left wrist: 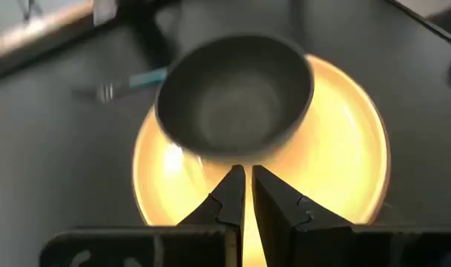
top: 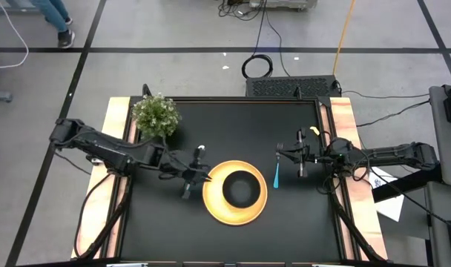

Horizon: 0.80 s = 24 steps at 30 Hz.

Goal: Set table place
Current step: Put the black bowl on the yellow plate

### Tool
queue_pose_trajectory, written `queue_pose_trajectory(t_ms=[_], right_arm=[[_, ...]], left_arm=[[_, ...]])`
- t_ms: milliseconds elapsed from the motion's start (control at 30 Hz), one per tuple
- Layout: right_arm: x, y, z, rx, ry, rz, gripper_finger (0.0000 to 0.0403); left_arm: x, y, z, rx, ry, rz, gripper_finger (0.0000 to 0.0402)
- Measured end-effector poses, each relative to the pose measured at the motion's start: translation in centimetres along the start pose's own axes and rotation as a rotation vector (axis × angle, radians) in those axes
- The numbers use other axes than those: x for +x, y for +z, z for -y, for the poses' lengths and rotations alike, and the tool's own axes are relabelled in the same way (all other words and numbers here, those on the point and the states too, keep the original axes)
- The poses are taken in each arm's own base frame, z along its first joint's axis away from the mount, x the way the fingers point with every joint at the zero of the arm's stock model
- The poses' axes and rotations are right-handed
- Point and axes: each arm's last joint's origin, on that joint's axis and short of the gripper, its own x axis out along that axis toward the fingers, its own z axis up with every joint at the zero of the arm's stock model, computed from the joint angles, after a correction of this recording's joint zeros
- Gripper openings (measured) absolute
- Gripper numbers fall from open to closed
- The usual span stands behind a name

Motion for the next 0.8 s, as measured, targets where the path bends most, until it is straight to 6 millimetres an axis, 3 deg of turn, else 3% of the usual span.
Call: queue_pose_trajectory(t_ms=[133,367,800], right_arm=[[0.0,0.0,0.0,0.013,0.0,-0.005,0.0],[0.0,-0.2,0.0,0.038,0.001,-0.021,0.0],[0.0,-0.3,0.0,0.042,0.002,-0.032,0.0]], left_arm=[[0.5,1.8,0.0,0.113,-0.012,0.032,0.0033],[1.2,4.2,0.0,0.127,-0.046,0.083,0.0043],[3.7,4.6,2.0,0.223,-0.071,0.035,0.0209]])
